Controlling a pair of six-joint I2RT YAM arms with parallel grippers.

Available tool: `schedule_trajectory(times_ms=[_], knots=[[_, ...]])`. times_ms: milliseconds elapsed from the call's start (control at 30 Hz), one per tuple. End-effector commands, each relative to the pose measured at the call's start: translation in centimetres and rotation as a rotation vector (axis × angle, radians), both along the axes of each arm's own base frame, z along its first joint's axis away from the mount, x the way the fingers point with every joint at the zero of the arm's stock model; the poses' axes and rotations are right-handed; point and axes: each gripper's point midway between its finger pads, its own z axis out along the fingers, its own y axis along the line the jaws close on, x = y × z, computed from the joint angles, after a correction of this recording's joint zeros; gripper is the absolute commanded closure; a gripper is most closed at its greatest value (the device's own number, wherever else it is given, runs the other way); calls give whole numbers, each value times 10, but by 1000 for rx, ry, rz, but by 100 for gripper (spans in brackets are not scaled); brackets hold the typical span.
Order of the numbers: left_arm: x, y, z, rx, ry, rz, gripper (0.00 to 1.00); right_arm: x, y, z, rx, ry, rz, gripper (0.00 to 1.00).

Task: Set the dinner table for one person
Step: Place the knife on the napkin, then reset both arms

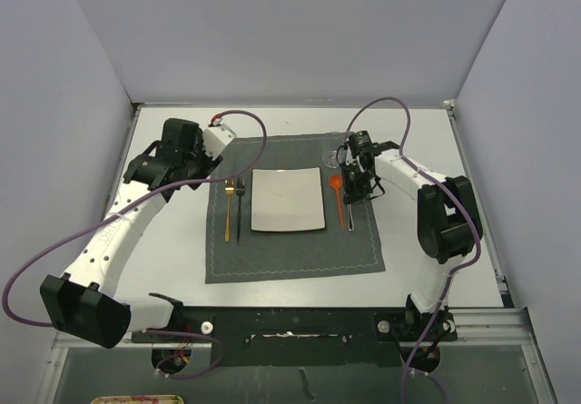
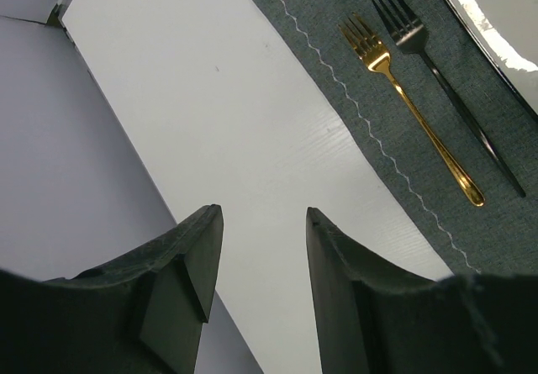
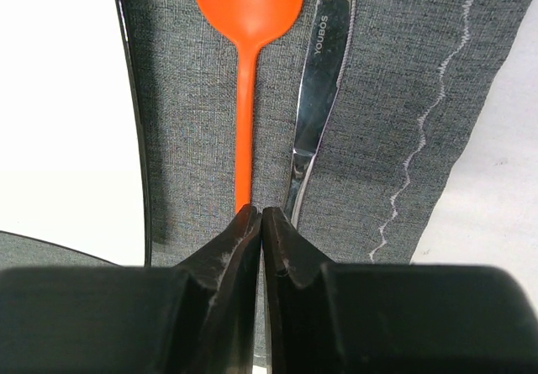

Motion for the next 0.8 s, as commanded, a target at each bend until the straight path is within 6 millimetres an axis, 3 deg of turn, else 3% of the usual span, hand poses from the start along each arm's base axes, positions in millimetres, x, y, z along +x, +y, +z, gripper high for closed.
schedule_trajectory(times_ms=[0,267,467,633,767], knots=[[4,-2,23,-26,-72,11,57,7,9,15,42,-66,34,92],[7,-8,27,-58,-81,18,57,9,15,15,54,-64,80,92],[16,-24,42,-224,-157,68,57,29,23,39,71,-146,148,95],[27,-38,27,-366,-163,142,56,55,16,61,25,-299,168,96],[36,-38,-5,-430,-132,219,56,67,9,82,-16,-426,168,95]])
